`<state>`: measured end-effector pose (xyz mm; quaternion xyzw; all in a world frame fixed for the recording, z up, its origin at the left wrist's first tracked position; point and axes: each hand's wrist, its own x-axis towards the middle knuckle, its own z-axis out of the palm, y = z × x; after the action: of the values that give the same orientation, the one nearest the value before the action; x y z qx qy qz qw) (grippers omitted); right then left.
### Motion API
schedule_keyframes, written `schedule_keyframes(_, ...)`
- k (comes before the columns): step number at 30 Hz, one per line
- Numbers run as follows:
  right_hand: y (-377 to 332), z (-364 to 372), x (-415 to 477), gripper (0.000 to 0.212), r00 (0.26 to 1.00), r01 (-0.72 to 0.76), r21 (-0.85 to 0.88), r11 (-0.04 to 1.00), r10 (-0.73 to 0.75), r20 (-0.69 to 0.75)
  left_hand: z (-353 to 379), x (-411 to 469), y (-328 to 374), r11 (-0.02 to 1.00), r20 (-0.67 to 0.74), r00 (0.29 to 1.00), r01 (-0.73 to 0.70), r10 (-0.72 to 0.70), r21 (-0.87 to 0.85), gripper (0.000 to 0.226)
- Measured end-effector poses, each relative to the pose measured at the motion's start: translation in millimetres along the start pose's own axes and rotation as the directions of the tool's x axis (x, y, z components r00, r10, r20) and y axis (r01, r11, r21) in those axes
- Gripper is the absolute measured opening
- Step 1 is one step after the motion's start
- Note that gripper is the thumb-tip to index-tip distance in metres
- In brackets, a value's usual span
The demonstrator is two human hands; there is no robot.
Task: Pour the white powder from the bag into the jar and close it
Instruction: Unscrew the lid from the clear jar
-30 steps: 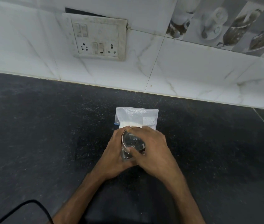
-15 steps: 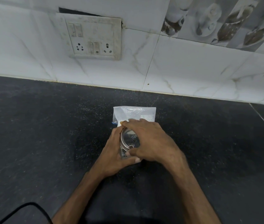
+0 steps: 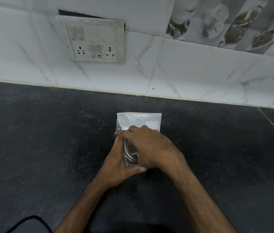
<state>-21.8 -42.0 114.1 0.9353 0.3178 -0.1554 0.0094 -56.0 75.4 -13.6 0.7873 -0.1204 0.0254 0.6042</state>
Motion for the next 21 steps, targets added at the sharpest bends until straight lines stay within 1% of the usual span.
schedule_keyframes(1, 1.4, 1.6, -3.0, 0.097, 0.999, 0.047, -0.028, 0.999, -0.048, -0.016, -0.4, 0.5, 0.7, 1.0, 0.004, 1.0, -0.004, 0.004, -0.003, 0.102)
schedule_keyframes(3, 8.2, 2.4, -14.8, 0.097, 0.991, 0.091, -0.056, 0.994, -0.096, -0.096, -1.5, 1.0, 0.3, 1.0, 0.011, 1.0, -0.007, 0.006, 0.008, 0.102)
schedule_keyframes(4, 14.0, 2.8, -22.3, 0.094, 0.982, 0.084, -0.028, 0.996, -0.087, -0.165, -2.1, 1.3, -1.4, 1.0, 0.014, 1.0, -0.002, 0.002, 0.016, 0.104)
schedule_keyframes(5, 20.2, 3.3, -30.9, 0.089, 0.965, 0.066, 0.038, 0.997, -0.054, -0.256, -2.4, 1.6, -4.5, 0.999, 0.019, 1.0, 0.005, -0.006, 0.033, 0.108)
schedule_keyframes(6, 26.2, 5.6, -39.0, 0.084, 0.93, 0.044, 0.137, 0.99, 0.01, -0.367, -2.5, 1.9, -7.7, 0.998, 0.027, 1.0, 0.012, -0.013, 0.054, 0.111)
schedule_keyframes(7, 32.4, 11.7, -45.3, 0.077, 0.87, 0.032, 0.263, 0.964, 0.103, -0.483, -2.6, 2.1, -10.5, 0.997, 0.037, 0.999, 0.015, -0.018, 0.072, 0.113)
schedule_keyframes(8, 39.1, 21.8, -50.1, 0.069, 0.78, 0.045, 0.39, 0.92, 0.212, -0.589, -2.6, 2.6, -12.2, 0.997, 0.047, 0.999, 0.015, -0.019, 0.082, 0.113)
schedule_keyframes(9, 45.9, 35.9, -53.6, 0.061, 0.666, 0.067, 0.491, 0.869, 0.327, -0.67, -2.6, 3.2, -12.6, 0.996, 0.054, 0.998, 0.013, -0.018, 0.09, 0.112)
schedule_keyframes(10, 51.8, 52.6, -56.2, 0.055, 0.552, 0.068, 0.574, 0.816, 0.449, -0.703, -2.5, 3.7, -12.3, 0.995, 0.059, 0.998, 0.012, -0.018, 0.099, 0.11)
schedule_keyframes(11, 57.1, 71.3, -57.2, 0.051, 0.464, 0.041, 0.654, 0.756, 0.565, -0.682, -2.4, 4.1, -11.6, 0.994, 0.061, 0.998, 0.012, -0.018, 0.106, 0.109)
schedule_keyframes(12, 61.8, 90.8, -57.7, 0.047, 0.415, -0.005, 0.725, 0.689, 0.661, -0.625, -2.5, 4.4, -11.6, 0.994, 0.061, 0.998, 0.016, -0.022, 0.107, 0.107)
schedule_keyframes(13, 66.1, 110.6, -58.0, 0.044, 0.392, -0.056, 0.778, 0.626, 0.73, -0.559, -2.4, 4.4, -12.0, 0.994, 0.061, 0.998, 0.022, -0.028, 0.105, 0.107)
schedule_keyframes(14, 69.1, 129.1, -58.7, 0.043, 0.383, -0.102, 0.806, 0.582, 0.771, -0.509, -2.3, 4.4, -12.9, 0.994, 0.062, 0.997, 0.026, -0.033, 0.104, 0.107)
schedule_keyframes(15, 72.3, 146.4, -59.7, 0.045, 0.382, -0.14, 0.809, 0.571, 0.785, -0.488, -2.3, 4.3, -13.6, 0.994, 0.063, 0.997, 0.028, -0.035, 0.105, 0.108)
schedule_keyframes(18, 80.3, 181.9, -63.2, 0.048, 0.399, -0.255, 0.773, 0.581, 0.791, -0.463, -1.9, 4.5, -14.7, 0.994, 0.061, 0.998, 0.026, -0.032, 0.108, 0.107)
schedule_keyframes(21, 83.7, 196.0, -65.8, 0.046, 0.394, -0.364, 0.739, 0.567, 0.813, -0.429, -2.1, 4.2, -13.4, 0.993, 0.056, 0.998, 0.023, -0.03, 0.118, 0.105)
